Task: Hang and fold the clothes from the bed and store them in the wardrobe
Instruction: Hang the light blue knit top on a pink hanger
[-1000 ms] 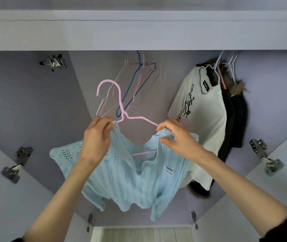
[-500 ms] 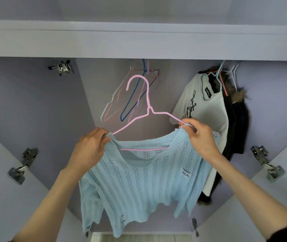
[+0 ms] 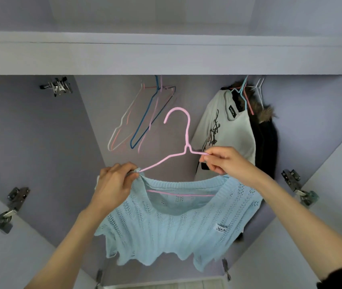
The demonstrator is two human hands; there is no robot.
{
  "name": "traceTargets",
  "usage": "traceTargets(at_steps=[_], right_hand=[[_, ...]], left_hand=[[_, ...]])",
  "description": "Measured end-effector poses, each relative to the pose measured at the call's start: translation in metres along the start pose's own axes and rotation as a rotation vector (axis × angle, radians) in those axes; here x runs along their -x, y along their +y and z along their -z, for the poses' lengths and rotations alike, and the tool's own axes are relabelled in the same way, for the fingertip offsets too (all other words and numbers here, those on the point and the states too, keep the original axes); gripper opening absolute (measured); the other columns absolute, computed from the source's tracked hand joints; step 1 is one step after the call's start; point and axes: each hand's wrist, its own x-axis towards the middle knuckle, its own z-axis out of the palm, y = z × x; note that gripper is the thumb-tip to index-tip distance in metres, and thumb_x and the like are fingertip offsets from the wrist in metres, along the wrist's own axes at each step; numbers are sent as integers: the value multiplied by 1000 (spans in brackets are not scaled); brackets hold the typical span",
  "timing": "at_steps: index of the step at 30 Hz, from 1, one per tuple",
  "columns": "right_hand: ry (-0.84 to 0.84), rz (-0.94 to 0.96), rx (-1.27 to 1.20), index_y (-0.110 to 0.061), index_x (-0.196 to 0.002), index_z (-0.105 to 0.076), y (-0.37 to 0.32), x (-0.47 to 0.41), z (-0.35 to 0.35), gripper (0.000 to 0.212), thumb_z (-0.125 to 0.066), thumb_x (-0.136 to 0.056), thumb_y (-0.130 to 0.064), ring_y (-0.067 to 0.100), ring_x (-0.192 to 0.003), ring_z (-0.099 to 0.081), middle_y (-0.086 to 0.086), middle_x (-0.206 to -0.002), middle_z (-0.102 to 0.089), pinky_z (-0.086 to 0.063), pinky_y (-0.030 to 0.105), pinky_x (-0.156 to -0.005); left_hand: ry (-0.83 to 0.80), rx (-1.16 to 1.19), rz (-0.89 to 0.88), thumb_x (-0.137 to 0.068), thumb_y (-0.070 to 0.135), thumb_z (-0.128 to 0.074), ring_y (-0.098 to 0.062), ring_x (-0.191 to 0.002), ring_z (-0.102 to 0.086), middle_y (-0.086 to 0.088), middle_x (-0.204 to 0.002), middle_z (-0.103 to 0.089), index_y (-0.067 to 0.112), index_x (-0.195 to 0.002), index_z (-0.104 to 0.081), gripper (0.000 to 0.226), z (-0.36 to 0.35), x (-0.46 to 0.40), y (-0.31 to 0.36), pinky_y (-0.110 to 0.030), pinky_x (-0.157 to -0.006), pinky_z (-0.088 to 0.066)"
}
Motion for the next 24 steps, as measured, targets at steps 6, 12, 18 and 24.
traceTargets(at_steps=[6, 12, 18, 24], right_hand=[[39, -141, -122, -9, -83, -68, 34, 19, 14, 16, -55, -93, -8, 12, -53, -40, -2, -58, -54, -32, 20, -51], [227, -264, -282, -12, -81, -70, 54, 24, 24, 19, -55, -92, -7, 10, -49, -44, -1, -60, -58, -33, 16, -45], [203, -288, -526, -7, -104, -65, 51, 0, 31, 27, -42, -96, 4, 8, -58, -57, 1, -78, -64, -50, 19, -55], [277, -244, -716, -9, -118, -57, 34, -43, 45, 28, -42, -98, 1, 14, -69, -58, 6, -87, -62, -54, 21, -56]], left_hand=[[-294, 101, -33, -97, 27, -50, -21, -118, -54, 1, -124, -62, 16, -128, -57, 34, -24, -7, 10, -42, -105, -36], [-326, 74, -94, -98, 23, -46, -12, -142, -23, 3, -150, -35, 21, -143, -39, 45, -46, -12, 30, -22, -112, -18], [109, -105, -436, -80, -10, -62, -35, -138, -30, -16, -138, -49, 1, -120, -61, 41, -15, -46, 72, -55, -105, -37], [477, -434, -545, -68, -10, -64, -39, -142, -6, -15, -153, -18, 11, -145, -27, 87, 22, -89, 108, -57, -114, -6]])
